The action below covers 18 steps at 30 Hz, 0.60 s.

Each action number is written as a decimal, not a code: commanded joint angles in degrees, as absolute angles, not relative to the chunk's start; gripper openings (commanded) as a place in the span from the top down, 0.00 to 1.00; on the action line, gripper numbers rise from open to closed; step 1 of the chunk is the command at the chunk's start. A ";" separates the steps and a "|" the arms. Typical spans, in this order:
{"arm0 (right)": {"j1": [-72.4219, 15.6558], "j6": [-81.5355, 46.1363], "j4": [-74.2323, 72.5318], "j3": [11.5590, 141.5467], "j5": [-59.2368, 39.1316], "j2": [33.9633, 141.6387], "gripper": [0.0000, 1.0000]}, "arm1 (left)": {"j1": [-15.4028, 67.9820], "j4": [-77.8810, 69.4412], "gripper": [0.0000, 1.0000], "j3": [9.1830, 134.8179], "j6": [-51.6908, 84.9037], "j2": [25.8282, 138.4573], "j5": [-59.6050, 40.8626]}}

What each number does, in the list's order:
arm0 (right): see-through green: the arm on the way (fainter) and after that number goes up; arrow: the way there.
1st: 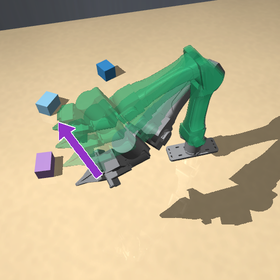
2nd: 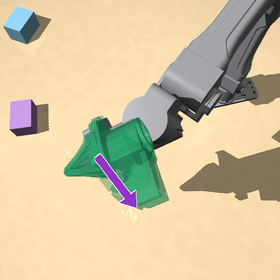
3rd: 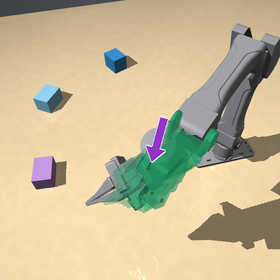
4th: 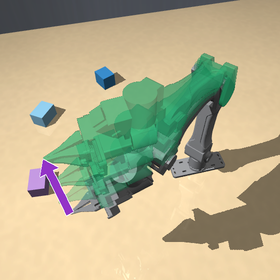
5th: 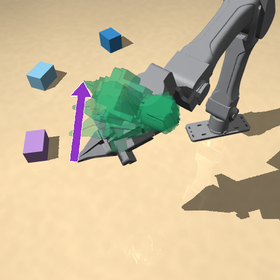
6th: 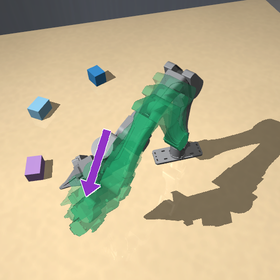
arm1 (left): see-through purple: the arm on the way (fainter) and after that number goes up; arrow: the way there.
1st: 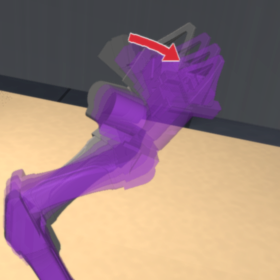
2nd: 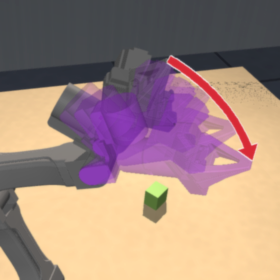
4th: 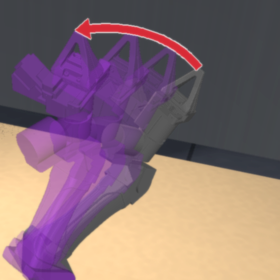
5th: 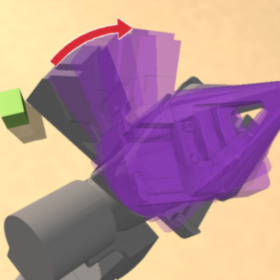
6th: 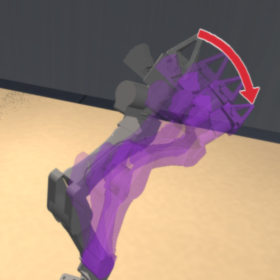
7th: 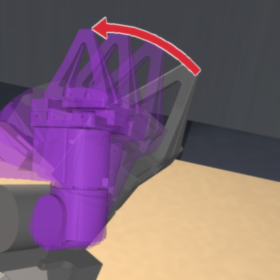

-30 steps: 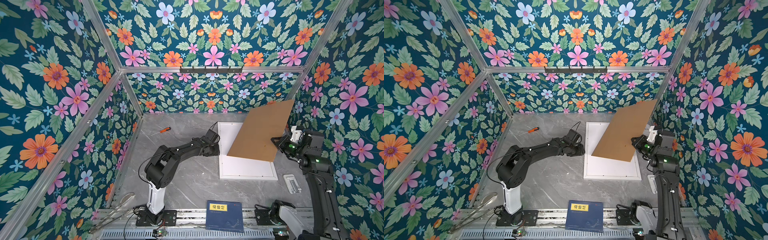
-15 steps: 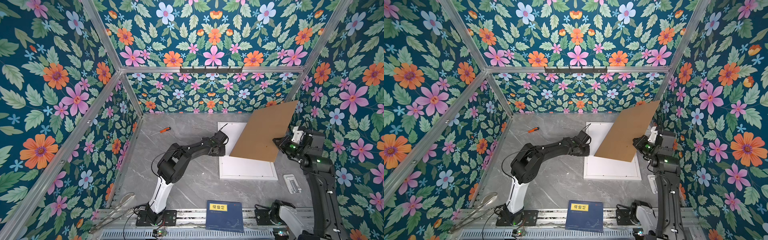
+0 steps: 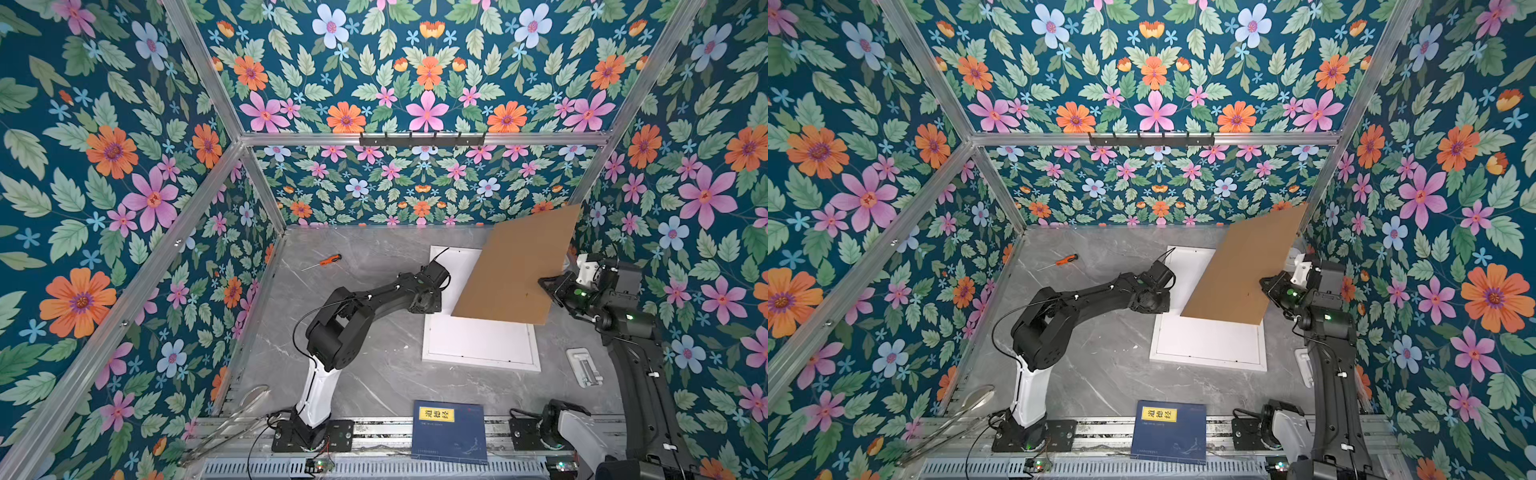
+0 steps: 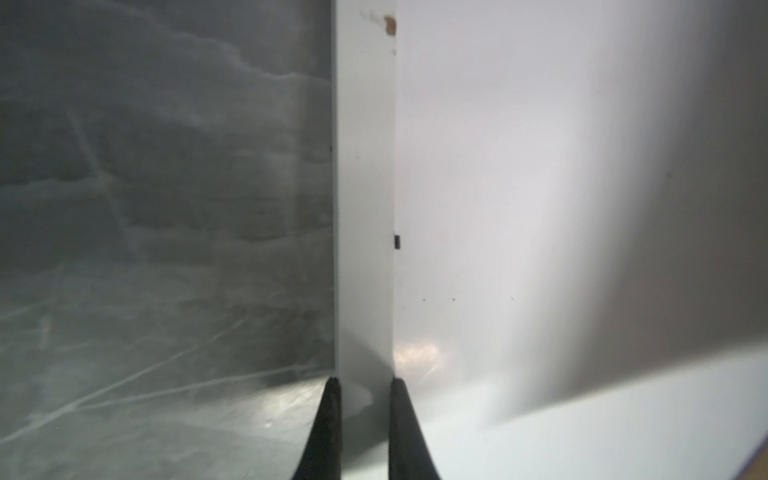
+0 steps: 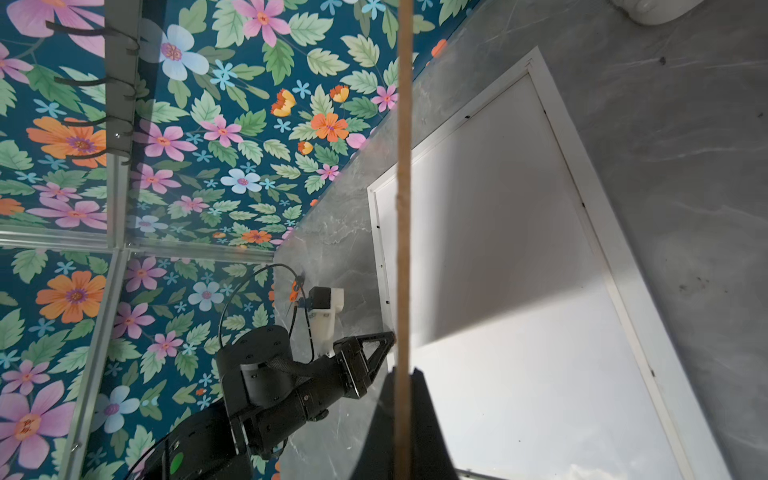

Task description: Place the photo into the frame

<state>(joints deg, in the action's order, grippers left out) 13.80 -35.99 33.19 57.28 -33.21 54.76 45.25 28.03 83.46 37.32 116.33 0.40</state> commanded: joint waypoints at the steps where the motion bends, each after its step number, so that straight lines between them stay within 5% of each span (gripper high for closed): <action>1: 13.67 -35.71 25.75 56.40 -39.50 54.89 1.00 | 43.62 29.67 0.97 79.53 37.96 112.99 1.94; 18: -0.05 -35.77 17.35 54.67 -44.75 60.64 1.00 | 34.29 30.01 0.94 65.31 33.50 101.60 2.51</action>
<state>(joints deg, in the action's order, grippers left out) 0.23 -34.96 24.34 55.40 -44.21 60.55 35.18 28.36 65.49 35.75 102.50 1.13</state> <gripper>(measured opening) 0.051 0.169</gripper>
